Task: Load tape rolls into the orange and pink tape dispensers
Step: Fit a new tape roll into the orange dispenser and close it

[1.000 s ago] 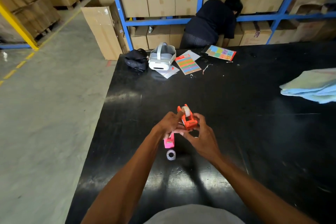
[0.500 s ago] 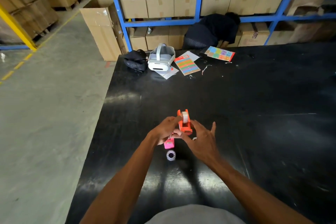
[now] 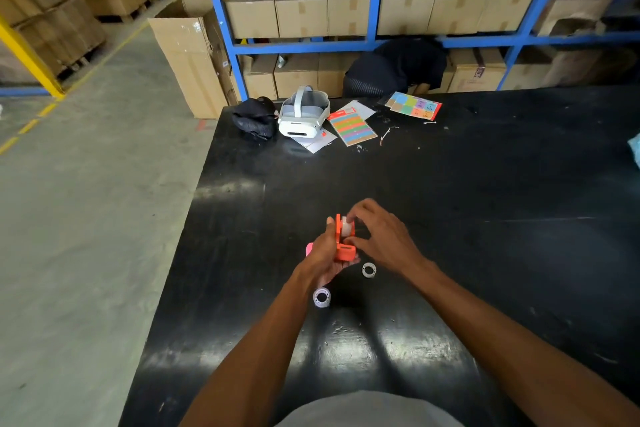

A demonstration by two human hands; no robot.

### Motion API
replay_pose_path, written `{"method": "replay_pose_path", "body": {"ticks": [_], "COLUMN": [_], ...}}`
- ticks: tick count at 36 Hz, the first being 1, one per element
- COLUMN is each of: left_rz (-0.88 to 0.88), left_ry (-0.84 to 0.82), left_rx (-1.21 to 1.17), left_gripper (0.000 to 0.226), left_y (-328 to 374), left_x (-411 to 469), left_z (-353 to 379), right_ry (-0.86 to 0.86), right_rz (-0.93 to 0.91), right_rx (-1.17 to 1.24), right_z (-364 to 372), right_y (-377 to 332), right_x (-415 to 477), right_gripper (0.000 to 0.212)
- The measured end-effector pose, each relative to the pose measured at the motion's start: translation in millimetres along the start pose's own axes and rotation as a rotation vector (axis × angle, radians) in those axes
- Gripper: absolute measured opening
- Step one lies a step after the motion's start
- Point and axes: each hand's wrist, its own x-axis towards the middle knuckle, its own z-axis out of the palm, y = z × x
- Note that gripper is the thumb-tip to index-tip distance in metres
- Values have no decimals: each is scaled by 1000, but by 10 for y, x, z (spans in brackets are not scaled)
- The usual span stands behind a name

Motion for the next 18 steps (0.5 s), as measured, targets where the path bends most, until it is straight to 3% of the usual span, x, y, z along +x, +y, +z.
{"method": "replay_pose_path", "body": {"ticks": [7,12,18], "left_rz": [-13,30,36], "left_ry": [-62,23,37], "left_rx": [-118,-220,-236], "left_gripper": [52,42,40], "left_y": [-2,-66,-67], "left_x": [-76,-111,-158], "left_z": [-22,7,5], "right_ry": [-36,25,-46], "right_rz": [-130,-217,-239], "right_rx": [-132,-163,-231], "right_z": [-60,-32,-7], "right_y": [-18,-43,25], "right_x": [126,138,117], "right_gripper": [20,13,16]}}
